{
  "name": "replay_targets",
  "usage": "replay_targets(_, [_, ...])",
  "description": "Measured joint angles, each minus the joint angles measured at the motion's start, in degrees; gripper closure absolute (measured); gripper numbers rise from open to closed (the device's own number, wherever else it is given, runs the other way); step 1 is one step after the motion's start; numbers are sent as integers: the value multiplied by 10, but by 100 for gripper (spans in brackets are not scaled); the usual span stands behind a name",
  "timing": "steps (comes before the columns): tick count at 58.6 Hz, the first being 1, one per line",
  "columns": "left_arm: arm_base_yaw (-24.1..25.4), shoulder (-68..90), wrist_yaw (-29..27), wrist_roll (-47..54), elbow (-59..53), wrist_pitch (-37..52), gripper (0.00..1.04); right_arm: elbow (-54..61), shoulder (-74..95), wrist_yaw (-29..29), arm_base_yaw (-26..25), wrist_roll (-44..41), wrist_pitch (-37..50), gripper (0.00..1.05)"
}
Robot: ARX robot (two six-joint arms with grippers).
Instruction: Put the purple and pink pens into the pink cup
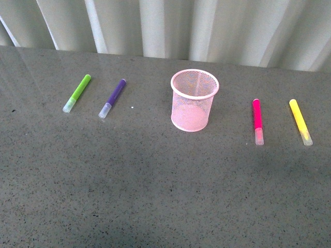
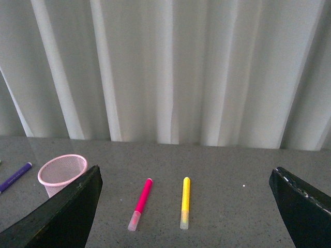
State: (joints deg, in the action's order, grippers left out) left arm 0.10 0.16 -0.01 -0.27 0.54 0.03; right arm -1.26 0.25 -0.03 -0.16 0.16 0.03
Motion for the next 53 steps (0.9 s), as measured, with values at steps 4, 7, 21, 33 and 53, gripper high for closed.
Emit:
replay_targets(4, [0,0,0,0,0,0,7,0,0,0,0,0,0,7])
replay_targets(7, [0,0,0,0,0,0,7,0,0,0,0,0,0,7])
replay_targets(21, [14,33,-13,-37,24,-59,7,0,0,0,0,0,0,7])
replay_targets(33, [235,452,95,-98,322,-42,7,0,0,0,0,0,0,7])
replay_targets(53, [25,755,25,-25,614,-82,7,0,0,0,0,0,0,7])
